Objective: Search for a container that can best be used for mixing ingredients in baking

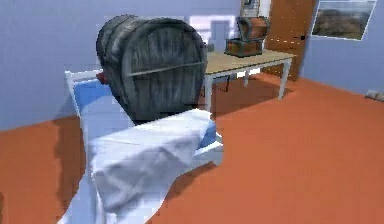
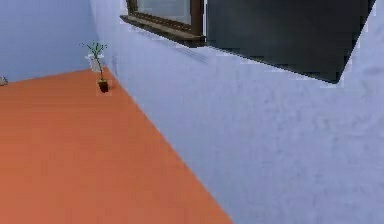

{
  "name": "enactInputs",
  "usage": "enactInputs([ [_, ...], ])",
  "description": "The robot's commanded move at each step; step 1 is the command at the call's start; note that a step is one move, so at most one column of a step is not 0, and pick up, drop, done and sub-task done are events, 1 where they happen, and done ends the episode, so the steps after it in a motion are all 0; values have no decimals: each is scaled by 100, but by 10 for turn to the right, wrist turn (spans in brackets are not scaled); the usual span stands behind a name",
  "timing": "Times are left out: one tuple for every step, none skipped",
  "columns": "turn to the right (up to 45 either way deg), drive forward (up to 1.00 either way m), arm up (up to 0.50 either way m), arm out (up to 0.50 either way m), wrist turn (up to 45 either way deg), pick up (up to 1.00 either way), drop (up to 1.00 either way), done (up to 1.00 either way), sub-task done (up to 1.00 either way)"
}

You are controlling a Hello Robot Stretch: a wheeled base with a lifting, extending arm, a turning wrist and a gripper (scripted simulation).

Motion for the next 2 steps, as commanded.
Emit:
enactInputs([
  [330, 0, 0, 0, 0, 0, 0, 0, 0],
  [0, 100, 0, 0, 0, 0, 0, 0, 0],
])
